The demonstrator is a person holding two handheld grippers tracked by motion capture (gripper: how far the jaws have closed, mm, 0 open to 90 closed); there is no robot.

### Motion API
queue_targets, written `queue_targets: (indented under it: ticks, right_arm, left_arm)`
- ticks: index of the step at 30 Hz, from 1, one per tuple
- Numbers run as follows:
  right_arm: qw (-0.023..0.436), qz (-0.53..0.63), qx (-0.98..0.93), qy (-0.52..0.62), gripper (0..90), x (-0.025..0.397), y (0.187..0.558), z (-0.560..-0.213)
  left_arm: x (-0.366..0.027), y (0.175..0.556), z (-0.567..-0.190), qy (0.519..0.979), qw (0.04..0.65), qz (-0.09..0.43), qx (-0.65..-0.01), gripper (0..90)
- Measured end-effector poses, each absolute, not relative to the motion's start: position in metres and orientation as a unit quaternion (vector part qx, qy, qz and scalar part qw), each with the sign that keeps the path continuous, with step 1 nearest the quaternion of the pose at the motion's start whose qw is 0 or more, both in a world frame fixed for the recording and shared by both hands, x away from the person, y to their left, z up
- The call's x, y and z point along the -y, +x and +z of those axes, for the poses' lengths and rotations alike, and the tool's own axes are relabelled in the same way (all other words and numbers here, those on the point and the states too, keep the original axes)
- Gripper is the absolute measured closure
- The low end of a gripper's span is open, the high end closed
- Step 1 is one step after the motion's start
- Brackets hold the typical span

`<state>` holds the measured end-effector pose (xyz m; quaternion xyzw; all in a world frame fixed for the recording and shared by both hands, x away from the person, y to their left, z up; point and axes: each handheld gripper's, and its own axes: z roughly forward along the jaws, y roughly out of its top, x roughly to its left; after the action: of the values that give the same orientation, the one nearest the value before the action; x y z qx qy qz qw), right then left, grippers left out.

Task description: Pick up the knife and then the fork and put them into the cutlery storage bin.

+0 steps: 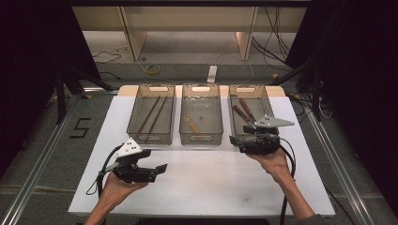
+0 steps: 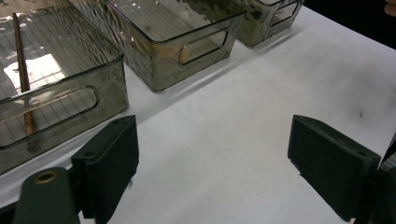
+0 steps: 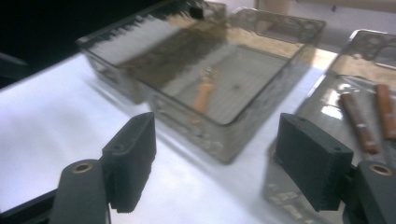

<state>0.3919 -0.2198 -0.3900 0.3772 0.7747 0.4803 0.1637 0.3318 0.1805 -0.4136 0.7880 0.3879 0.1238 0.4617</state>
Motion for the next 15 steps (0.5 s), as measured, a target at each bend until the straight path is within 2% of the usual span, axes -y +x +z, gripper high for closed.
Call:
queue_targets:
  ticks: [12,15]
  right_arm:
    - [0.131,0.514,-0.765,0.365,25.6,0.226,0.348,-0.420]
    - [0.137,0.520,-0.761,0.363,24.3,0.230,0.338,-0.424]
  left_arm:
    - [-0.180,0.329,-0.414,0.783,0.474,0.123,-0.384,15.9]
    - [-0.182,0.328,-0.416,0.779,0.480,0.121,-0.386,15.8]
